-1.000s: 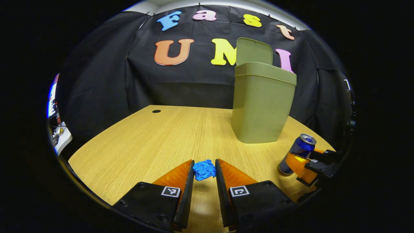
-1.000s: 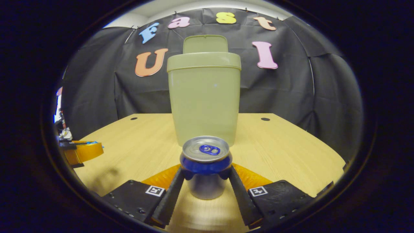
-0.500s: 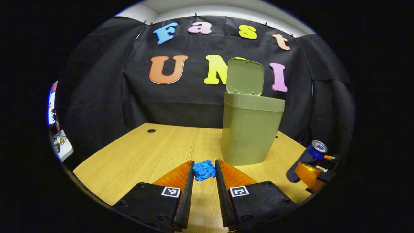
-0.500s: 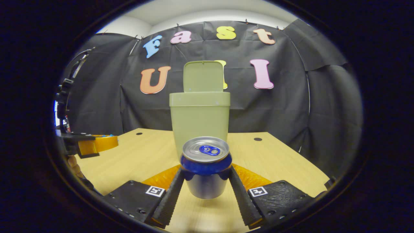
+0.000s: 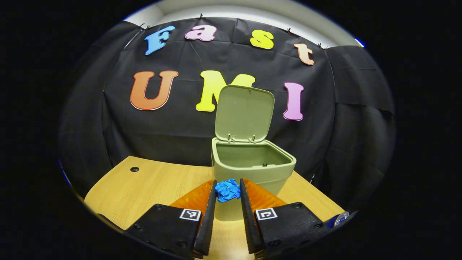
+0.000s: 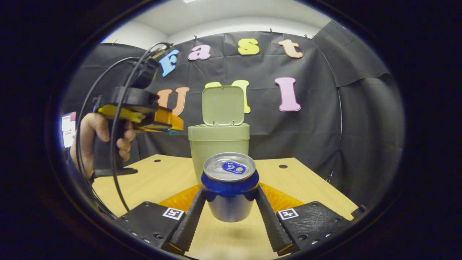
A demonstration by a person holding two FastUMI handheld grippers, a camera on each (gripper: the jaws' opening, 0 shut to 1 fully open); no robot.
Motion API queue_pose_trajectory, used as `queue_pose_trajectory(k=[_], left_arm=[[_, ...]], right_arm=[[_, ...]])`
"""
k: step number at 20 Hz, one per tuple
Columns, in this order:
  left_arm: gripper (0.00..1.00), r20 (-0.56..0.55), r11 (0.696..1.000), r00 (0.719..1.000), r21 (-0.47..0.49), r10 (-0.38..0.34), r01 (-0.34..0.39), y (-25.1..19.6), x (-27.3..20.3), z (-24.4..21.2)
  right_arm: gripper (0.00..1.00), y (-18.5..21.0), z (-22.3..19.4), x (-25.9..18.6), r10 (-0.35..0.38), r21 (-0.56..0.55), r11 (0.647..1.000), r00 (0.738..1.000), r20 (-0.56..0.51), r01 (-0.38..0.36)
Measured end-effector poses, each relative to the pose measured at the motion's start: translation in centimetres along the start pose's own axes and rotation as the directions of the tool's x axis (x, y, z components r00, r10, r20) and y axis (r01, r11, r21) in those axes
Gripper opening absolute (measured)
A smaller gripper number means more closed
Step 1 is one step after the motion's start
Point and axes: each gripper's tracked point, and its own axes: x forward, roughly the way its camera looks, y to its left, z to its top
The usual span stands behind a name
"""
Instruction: Press the lid of the desktop garbage bin to open it, pick up the crumpled paper on the desktop and throw it into the bin, then pick up the pop can on the desktop and drop it into the bin, and finally close the garbage bin lid.
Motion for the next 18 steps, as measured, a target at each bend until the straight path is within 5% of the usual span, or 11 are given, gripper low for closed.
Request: queue_pose_trajectory(k=[7, 12, 18], left_arm=[[0.41, 0.054, 0.996, 0.998, 0.082, -0.021, 0.016, -1.6, 7.7, 5.7], [0.41, 0.018, 0.996, 0.997, 0.035, -0.081, 0.08, -3.6, 9.6, 4.8], [0.42, 0.014, 0.997, 0.997, 0.032, -0.074, 0.073, -4.1, 9.8, 4.3]], right_arm=[[0.79, -1.6, -1.7, 0.2, 0.027, 0.004, 1.0, 0.999, -0.038, -0.026], [0.79, -3.3, -1.6, 0.2, 0.006, 0.01, 1.0, 1.0, -0.031, -0.006], [0.79, -4.2, -1.9, 0.1, 0.0, 0.031, 1.0, 0.999, -0.041, 0.001]])
